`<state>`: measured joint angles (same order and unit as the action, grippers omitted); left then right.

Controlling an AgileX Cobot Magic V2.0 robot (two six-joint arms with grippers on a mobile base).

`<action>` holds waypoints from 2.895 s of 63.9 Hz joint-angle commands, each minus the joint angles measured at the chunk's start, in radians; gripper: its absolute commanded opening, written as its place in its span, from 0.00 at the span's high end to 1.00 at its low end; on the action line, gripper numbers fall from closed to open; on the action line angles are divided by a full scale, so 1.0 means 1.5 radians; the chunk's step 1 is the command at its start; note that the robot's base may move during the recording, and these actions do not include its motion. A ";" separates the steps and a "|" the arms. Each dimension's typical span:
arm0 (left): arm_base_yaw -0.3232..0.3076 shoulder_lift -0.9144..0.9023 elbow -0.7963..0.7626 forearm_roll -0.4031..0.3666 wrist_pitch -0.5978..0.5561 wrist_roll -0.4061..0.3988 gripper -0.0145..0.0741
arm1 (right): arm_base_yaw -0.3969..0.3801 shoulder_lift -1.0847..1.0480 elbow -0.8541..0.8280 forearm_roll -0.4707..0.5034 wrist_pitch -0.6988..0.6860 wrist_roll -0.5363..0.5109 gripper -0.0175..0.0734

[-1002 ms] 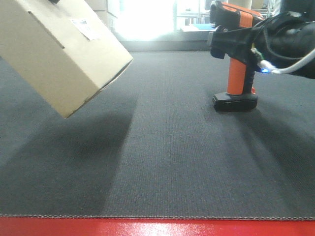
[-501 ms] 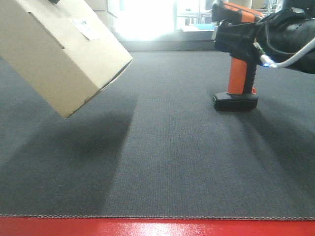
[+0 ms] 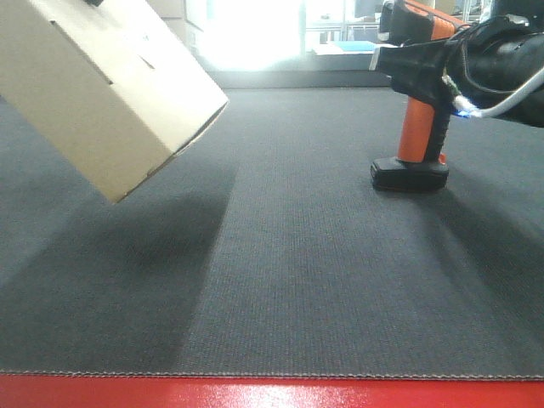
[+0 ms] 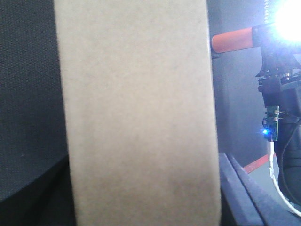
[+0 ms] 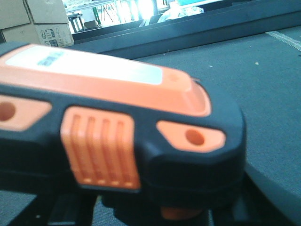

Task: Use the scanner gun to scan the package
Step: 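Grasp the orange scanner gun handle with the right gripper, then lift the scanner gun with the right gripper toward the held box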

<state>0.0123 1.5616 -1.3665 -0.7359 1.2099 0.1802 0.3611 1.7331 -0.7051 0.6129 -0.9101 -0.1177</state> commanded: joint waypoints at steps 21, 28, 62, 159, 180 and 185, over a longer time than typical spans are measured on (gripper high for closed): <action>-0.004 -0.009 -0.001 -0.014 -0.003 0.002 0.96 | -0.005 -0.150 -0.003 -0.008 0.077 -0.231 0.98; -0.004 -0.009 -0.001 -0.014 -0.003 0.002 0.96 | -0.005 -0.195 -0.003 -0.008 0.132 -0.308 0.98; -0.004 -0.009 -0.001 -0.013 -0.003 0.003 0.96 | -0.005 -0.286 -0.003 -0.008 0.248 -0.551 0.98; -0.004 -0.009 -0.001 -0.011 -0.002 0.003 0.96 | -0.005 -0.361 -0.003 0.204 0.279 -0.360 0.98; -0.004 -0.009 -0.001 -0.011 0.007 0.003 0.96 | -0.049 -0.359 -0.003 0.204 0.291 -0.349 0.98; -0.004 -0.009 -0.001 -0.011 0.007 0.003 0.96 | -0.054 -0.355 -0.003 0.196 0.290 -0.344 0.98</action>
<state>0.0123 1.5616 -1.3665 -0.7308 1.2171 0.1823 0.2936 1.2055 -0.7016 0.9309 -0.4244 -0.6442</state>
